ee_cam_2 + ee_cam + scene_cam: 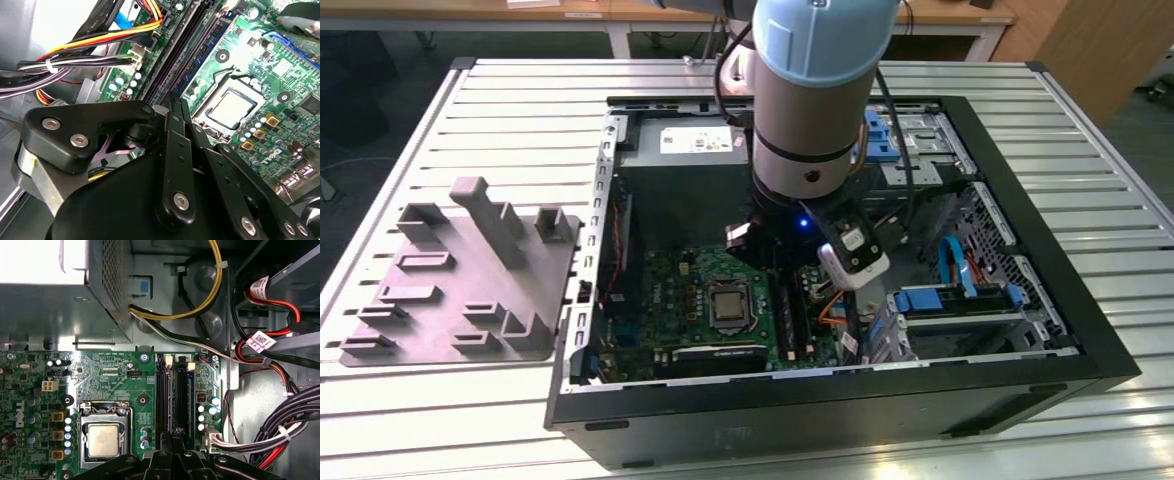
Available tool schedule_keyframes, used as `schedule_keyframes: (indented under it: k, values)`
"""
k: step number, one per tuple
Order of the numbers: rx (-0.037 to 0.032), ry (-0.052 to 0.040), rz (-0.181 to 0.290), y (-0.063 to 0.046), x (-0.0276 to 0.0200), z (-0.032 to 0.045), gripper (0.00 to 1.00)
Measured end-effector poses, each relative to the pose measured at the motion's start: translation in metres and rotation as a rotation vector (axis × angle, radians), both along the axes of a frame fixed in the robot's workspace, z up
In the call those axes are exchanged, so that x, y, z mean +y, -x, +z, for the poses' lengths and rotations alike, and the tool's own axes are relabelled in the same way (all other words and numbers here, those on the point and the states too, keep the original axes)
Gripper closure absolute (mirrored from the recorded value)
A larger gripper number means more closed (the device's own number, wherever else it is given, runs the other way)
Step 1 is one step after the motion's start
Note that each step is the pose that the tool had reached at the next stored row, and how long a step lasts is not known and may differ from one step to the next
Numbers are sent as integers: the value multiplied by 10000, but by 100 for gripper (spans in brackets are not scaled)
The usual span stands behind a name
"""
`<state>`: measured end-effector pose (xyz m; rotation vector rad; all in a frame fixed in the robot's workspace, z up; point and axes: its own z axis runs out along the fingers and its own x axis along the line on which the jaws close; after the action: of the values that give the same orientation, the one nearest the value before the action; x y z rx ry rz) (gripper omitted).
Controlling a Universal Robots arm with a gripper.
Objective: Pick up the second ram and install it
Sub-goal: 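Insert the second ram into the second slot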
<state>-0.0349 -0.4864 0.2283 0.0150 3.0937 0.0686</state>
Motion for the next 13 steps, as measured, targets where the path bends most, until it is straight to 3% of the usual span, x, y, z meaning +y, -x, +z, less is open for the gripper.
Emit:
schedule_keyframes:
  k: [13]
  values:
    - [0, 3, 1, 2, -1, -33, 89]
